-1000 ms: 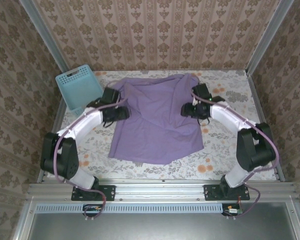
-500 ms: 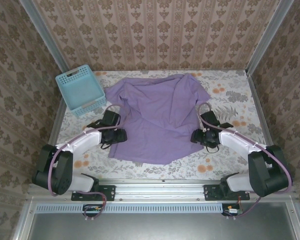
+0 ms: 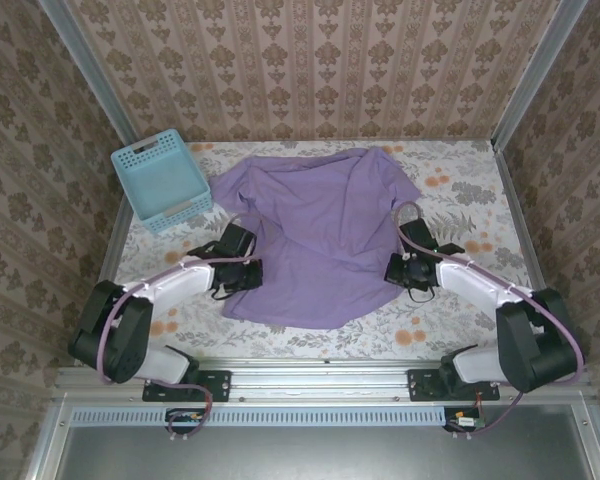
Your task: Fold the inside-out t-shirt
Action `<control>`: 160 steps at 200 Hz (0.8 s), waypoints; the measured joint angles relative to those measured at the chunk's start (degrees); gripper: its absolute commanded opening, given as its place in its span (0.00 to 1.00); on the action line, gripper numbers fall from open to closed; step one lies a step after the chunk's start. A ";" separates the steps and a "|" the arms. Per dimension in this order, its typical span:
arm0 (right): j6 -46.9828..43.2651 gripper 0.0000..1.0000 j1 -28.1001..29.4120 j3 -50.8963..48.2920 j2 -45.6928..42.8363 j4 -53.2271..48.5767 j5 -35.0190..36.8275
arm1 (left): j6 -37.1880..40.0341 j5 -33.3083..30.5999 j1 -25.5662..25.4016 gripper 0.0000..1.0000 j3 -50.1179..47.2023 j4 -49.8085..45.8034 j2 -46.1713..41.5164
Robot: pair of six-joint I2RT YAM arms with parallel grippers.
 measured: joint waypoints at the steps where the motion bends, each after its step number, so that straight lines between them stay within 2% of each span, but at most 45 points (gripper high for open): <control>1: 0.00 0.00 0.02 0.04 -0.13 -0.04 0.09 | 0.00 0.02 0.00 0.00 0.00 -0.09 -0.20; 30: -1.11 0.00 0.48 4.02 -6.29 -6.43 3.26 | -0.59 0.02 -0.42 0.00 0.33 -1.97 -6.27; 63: -3.06 0.00 0.68 12.00 -11.04 -13.70 6.45 | -1.36 -1.09 -2.23 0.00 2.47 -4.33 -17.31; 77: -4.39 0.00 0.13 16.52 -9.29 -15.56 6.56 | -1.49 -1.53 -0.24 0.00 4.61 -4.90 -18.23; 90: -5.66 0.01 -1.36 21.27 -4.70 -15.96 5.53 | -1.51 -1.25 3.69 0.00 6.51 -4.63 -15.50; 100: -6.29 0.09 -2.60 24.41 0.22 -15.54 4.66 | -1.46 -1.16 6.54 0.00 7.96 -4.39 -11.61; 113: -7.06 0.33 -3.80 28.09 7.76 -14.56 4.15 | -1.11 -0.76 8.72 0.00 10.01 -4.15 -4.15; 121: -7.63 0.42 -4.17 29.90 12.31 -14.05 4.13 | -0.83 -0.31 9.07 0.00 11.28 -4.04 0.42; 141: -8.76 0.51 -4.57 30.97 19.78 -12.94 4.33 | -0.37 0.96 9.20 0.00 12.74 -3.82 8.31; 160: -9.22 0.60 -4.07 28.41 19.10 -12.55 4.50 | -0.11 1.57 9.20 0.04 12.66 -3.91 10.29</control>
